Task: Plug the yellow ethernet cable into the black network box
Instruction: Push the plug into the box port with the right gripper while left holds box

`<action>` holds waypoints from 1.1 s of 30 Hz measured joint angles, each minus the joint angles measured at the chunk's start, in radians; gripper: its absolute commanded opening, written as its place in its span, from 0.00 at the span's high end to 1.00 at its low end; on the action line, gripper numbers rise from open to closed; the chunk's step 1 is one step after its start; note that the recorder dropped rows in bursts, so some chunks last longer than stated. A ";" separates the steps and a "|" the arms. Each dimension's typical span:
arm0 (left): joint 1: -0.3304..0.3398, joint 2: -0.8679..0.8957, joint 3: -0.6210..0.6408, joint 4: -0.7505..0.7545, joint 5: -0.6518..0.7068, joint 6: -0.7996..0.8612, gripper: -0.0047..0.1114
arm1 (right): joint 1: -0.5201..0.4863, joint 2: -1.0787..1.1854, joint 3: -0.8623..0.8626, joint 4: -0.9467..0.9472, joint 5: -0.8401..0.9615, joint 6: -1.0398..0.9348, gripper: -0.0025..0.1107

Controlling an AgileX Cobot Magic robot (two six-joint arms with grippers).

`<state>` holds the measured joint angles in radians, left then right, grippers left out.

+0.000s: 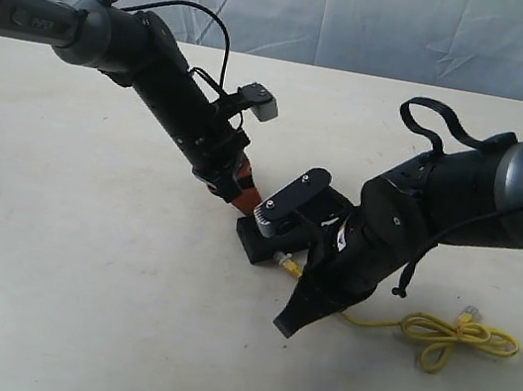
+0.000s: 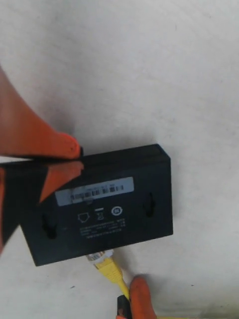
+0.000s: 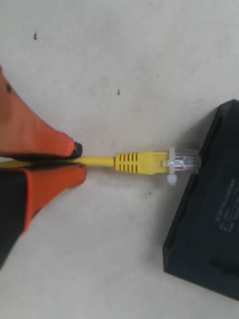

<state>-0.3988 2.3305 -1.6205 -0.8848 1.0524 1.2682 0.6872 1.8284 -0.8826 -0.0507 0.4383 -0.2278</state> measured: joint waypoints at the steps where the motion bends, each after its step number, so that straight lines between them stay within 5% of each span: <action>1: 0.000 0.000 0.000 0.002 0.000 0.000 0.96 | 0.000 0.000 0.000 0.000 0.000 -0.004 0.98; 21: 0.000 0.000 0.000 0.006 -0.004 -0.008 0.96 | 0.000 0.000 0.000 0.031 -0.039 -0.065 0.98; 33: 0.000 0.000 0.000 0.006 0.000 -0.035 0.96 | 0.000 0.000 0.000 0.033 -0.015 0.121 0.99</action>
<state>-0.3988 2.3305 -1.6205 -0.8789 1.0525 1.2334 0.6872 1.8284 -0.8826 -0.0179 0.4232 -0.1066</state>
